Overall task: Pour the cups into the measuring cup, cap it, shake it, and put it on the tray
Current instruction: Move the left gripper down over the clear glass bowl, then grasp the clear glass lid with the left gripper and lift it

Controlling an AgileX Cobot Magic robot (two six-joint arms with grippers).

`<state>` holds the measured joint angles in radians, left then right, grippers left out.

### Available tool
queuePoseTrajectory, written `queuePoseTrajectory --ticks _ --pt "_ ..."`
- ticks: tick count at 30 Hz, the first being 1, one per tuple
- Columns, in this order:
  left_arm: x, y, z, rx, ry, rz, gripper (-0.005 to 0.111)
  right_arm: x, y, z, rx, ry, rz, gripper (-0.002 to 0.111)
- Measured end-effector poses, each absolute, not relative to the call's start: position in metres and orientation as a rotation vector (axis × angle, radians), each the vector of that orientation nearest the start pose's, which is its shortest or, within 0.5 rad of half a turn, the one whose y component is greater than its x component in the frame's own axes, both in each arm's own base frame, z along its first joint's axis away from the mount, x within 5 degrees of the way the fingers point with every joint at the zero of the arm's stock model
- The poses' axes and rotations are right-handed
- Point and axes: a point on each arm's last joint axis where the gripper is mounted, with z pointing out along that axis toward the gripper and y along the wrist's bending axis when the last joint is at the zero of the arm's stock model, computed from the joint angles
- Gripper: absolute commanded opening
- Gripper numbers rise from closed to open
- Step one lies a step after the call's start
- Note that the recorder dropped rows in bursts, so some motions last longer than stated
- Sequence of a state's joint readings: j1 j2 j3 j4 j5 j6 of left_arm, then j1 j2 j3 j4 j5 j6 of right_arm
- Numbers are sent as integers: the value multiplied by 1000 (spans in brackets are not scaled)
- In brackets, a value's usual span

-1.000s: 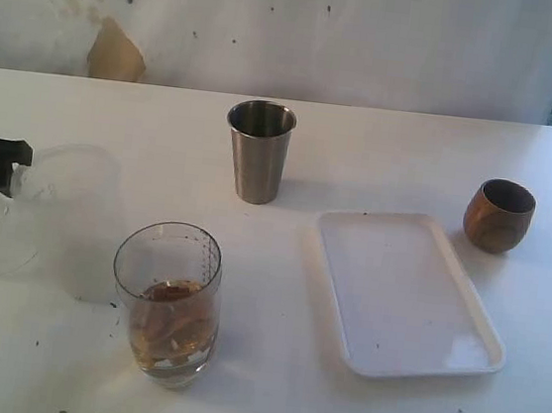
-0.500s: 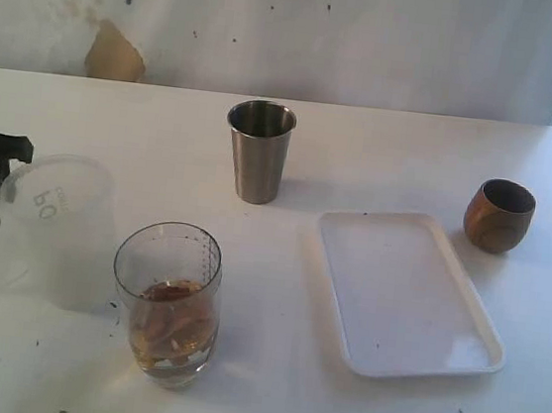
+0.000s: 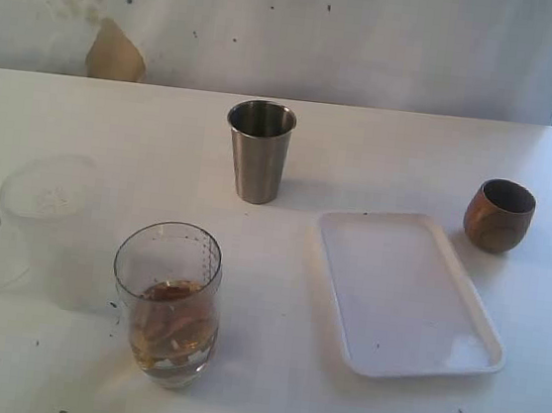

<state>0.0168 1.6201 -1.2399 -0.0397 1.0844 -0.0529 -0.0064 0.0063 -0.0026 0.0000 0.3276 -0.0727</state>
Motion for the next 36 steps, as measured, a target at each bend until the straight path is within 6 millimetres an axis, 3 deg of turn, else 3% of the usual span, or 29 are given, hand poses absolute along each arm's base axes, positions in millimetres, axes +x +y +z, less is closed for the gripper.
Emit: queuePoseTrajectory --ticks 6,11,20,24,31,34,36 --pt "304 -3 233 -67 2998 -141 68 54 0 184 -60 1814 -56 0" --pt "308 -7 227 -68 2922 -206 68 54 0 184 -60 1814 -56 0" --pt "317 -6 194 -73 2997 -201 66 54 0 184 -60 1814 -56 0" --pt "320 -6 193 -88 2962 -195 58 54 0 184 -60 1814 -56 0" --pt "322 -2 192 -100 2956 -136 57 54 0 184 -60 1814 -56 0" --pt "322 -1 191 -97 2957 -126 47 54 0 184 -60 1814 -56 0" --pt "322 -1 191 -98 2957 -123 32 54 0 184 -60 1814 -56 0"
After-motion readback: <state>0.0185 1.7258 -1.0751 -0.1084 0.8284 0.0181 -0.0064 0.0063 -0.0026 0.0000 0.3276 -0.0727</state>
